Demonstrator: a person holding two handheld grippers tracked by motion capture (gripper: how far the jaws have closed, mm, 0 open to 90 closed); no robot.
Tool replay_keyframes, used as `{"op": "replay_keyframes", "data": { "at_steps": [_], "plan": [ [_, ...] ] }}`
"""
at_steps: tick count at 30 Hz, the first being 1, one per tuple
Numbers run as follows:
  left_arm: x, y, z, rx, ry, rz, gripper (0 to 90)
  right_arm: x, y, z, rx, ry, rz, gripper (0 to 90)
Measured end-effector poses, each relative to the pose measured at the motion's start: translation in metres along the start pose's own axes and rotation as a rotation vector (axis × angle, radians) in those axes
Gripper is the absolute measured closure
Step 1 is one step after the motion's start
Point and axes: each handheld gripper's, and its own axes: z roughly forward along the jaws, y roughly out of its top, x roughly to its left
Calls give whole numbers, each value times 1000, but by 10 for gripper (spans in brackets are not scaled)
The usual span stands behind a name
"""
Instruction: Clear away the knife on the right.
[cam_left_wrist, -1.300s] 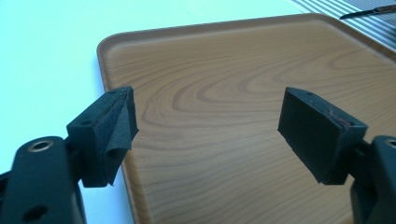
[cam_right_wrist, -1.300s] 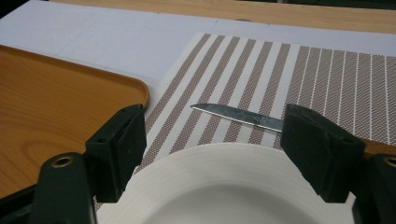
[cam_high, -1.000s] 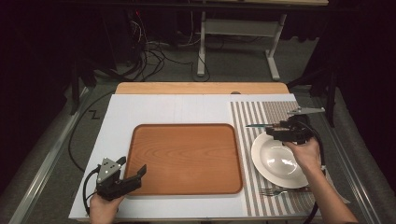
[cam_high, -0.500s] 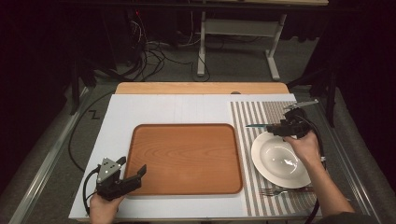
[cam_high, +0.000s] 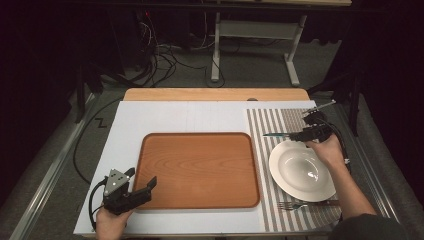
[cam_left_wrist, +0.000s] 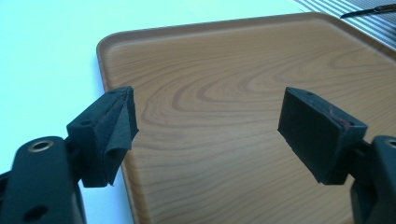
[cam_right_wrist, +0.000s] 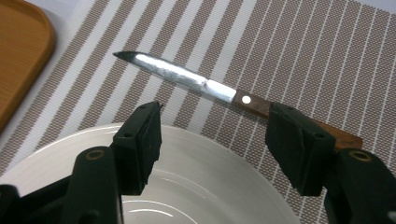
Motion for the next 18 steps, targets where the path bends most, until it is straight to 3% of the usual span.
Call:
{"op": "replay_keyframes", "data": {
  "at_steps": [7,18],
  "plan": [
    [0,0,0,0,-1,0,205,-5,8,10,38,-37,-9,399],
    [1,-1,-1,-2,4,-18,205,-18,9,34,92,-74,26,430]
  ]
}}
